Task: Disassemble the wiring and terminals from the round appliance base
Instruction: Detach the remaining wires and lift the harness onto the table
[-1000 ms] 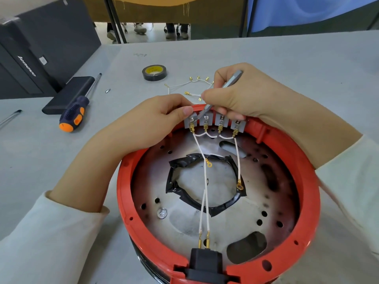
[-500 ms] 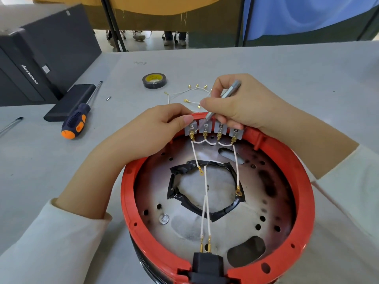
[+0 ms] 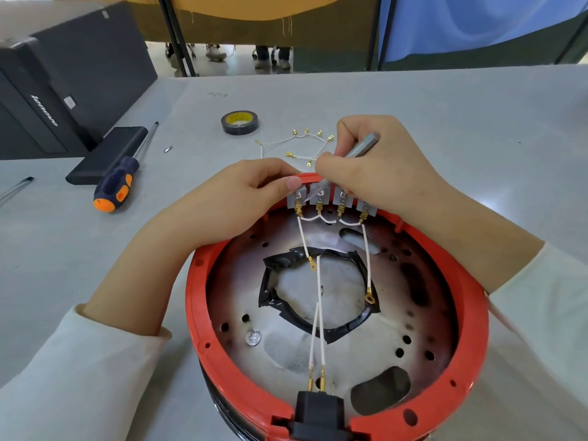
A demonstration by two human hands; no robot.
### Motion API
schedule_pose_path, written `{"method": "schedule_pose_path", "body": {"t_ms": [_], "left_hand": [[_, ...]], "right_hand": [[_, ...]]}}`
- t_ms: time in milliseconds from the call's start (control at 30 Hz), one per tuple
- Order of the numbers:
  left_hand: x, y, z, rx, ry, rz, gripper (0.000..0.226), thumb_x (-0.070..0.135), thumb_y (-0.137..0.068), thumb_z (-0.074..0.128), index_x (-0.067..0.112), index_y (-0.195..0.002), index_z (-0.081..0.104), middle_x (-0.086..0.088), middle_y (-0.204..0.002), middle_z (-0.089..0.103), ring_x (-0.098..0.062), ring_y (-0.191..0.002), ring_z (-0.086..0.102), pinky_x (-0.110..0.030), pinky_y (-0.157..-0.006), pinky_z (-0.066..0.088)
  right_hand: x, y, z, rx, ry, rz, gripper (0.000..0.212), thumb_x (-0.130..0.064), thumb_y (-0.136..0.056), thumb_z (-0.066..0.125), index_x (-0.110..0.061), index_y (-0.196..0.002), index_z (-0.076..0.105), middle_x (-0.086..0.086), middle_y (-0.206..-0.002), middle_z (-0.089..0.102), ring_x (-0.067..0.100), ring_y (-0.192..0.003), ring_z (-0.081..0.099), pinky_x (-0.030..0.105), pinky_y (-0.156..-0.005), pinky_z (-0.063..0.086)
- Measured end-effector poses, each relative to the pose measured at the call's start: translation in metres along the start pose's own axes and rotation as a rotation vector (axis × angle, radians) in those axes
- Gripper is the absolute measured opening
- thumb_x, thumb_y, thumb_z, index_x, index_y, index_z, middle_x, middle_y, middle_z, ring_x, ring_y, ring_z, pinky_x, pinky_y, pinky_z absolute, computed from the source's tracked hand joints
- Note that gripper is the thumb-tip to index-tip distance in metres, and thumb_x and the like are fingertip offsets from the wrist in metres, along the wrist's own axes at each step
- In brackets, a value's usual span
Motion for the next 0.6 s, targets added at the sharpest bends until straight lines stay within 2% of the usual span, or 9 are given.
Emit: {"method": "schedule_pose_path", "body": {"t_ms": [600], "left_hand": [[-0.0029,0.0003,-0.0008,0.004,0.004,-0.016,0.025,0.041,-0.097,0.044,0.031,-0.11,0.062,-0.005,-0.106,0.068,-0.023,-0.101,0.061,-0.045,-0.095,0.045]], "right_hand": [[0.001,-0.0028,0.0049,-0.03,-0.111,0.004,0.036,-0.013,-0.084,0.064,-0.017,-0.056,0.042,-0.007,-0.035,0.045,0.003,-0.033,0.041,0.014,-0.038,0.035]]}}
Point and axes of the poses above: each hand's wrist, its own y-axis away from the middle knuckle, its own z-axis out of the palm, x = y × z, the point moved 8 cm from there along -y, towards the middle knuckle
